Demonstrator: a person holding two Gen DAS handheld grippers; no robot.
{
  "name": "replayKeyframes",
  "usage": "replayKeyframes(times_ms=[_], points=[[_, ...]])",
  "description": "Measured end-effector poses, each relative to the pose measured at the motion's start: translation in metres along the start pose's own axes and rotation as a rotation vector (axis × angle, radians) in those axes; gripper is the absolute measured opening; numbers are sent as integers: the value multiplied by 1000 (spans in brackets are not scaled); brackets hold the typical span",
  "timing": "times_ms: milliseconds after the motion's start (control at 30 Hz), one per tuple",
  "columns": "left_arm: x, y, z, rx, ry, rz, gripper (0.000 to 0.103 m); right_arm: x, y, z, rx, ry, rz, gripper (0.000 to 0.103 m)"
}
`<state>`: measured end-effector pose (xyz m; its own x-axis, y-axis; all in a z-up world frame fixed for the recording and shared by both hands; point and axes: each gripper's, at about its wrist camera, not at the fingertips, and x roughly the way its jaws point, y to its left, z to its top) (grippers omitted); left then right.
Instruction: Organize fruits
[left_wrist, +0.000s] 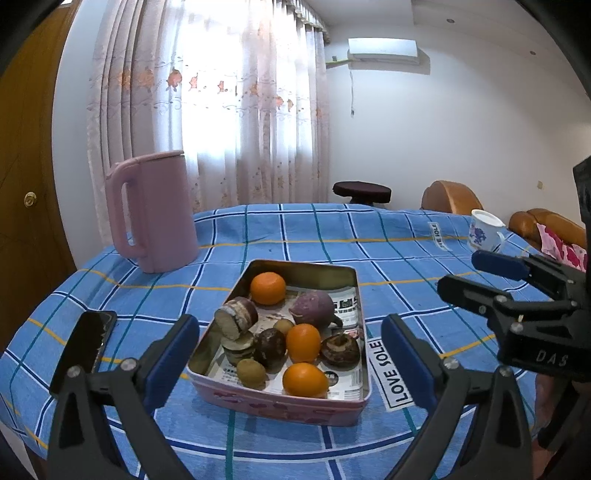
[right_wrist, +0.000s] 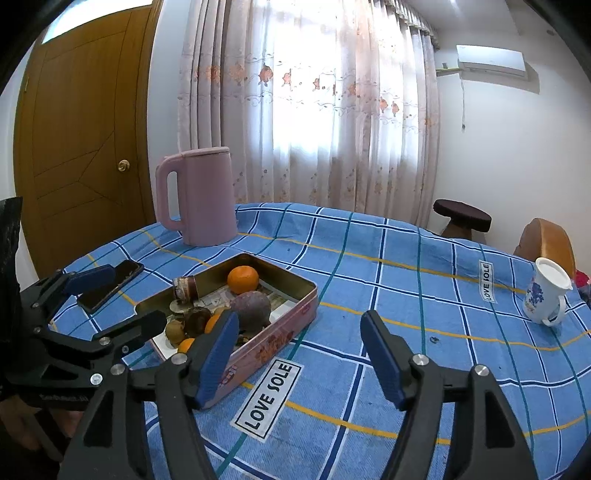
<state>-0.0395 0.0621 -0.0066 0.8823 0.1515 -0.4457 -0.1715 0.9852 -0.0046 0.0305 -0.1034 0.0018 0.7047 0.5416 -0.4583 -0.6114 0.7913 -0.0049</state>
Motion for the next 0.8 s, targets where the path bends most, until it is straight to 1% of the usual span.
replayKeyframes(times_ms=[400,667,800], points=[[0,-10,1,8,13,2,103,-15,-13,-3,34,-30,-9,71],[-8,-13,5,0,-17,-13,103,-24,-16,-5,29,-46,-29,71],[-7,-14,6,-3,-13,-5,103,-28,-18,-5,30,-57,-34,71]])
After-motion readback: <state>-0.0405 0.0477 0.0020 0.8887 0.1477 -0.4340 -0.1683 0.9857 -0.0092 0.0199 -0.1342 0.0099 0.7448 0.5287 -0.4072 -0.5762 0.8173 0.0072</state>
